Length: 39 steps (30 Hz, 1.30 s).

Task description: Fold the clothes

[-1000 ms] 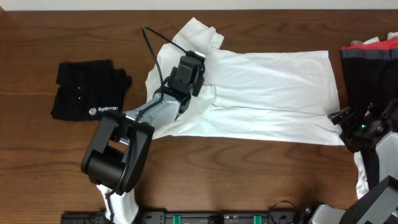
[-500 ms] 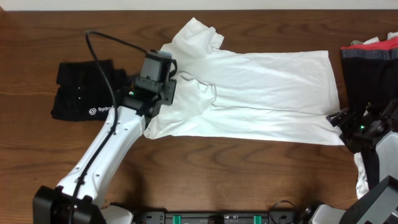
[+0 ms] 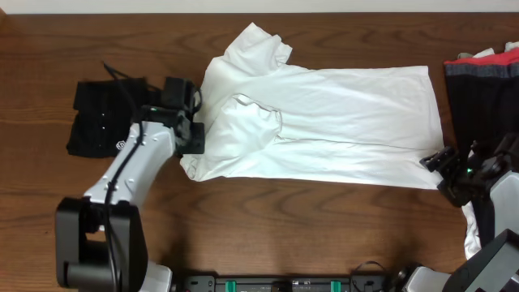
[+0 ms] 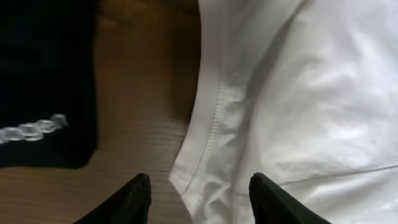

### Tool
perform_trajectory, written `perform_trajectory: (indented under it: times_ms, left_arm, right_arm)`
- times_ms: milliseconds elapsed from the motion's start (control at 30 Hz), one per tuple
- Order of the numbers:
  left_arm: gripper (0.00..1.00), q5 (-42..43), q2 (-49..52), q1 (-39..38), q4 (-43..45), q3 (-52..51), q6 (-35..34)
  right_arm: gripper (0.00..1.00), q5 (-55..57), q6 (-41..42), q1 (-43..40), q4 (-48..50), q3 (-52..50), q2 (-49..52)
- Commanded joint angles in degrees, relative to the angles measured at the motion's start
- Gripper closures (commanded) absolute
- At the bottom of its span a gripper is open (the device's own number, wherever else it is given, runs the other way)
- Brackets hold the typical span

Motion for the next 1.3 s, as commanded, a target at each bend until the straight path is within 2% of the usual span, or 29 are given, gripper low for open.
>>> perform_trajectory:
  times_ms: [0,133,333,467,767,867,1033,1267]
  left_arm:
    - [0.47,12.83,3.28,2.62,-0.72,-0.11,0.87]
    - [0.48,14.23,6.12,4.09,-0.37,-0.11,1.46]
    - [0.71,14.88,8.98,4.22,-0.76,-0.11,3.72]
    - [0.93,14.25,10.43,4.2,-0.2,-0.11,5.75]
    - [0.94,7.74,15.93,5.14,1.11,-0.11,5.92]
    - [0.94,5.38,16.06,6.6,1.64,-0.09,5.75]
    - [0.94,5.9,15.91,10.32,2.82,0.24,5.7]
    - [0.94,8.63,15.91,11.58,3.48,0.24,5.75]
  right_arm:
    - [0.22,1.09,-1.84,0.33,-0.68,0.9,0.17]
    - [0.22,2.4,-2.03,0.33,-1.11,0.9,0.17]
    - [0.21,2.54,-2.01,0.33,-1.05,0.9,0.17]
    - [0.21,2.54,-1.99,0.33,-1.05,0.9,0.17]
    - [0.2,3.48,-1.99,0.33,-1.09,0.9,0.17]
    - [0.25,4.31,-2.03,0.48,-1.11,0.81,0.17]
    - [0.25,6.71,-2.75,1.79,1.07,-0.5,0.17]
    - [0.4,9.42,-2.84,3.67,5.51,-3.74,0.17]
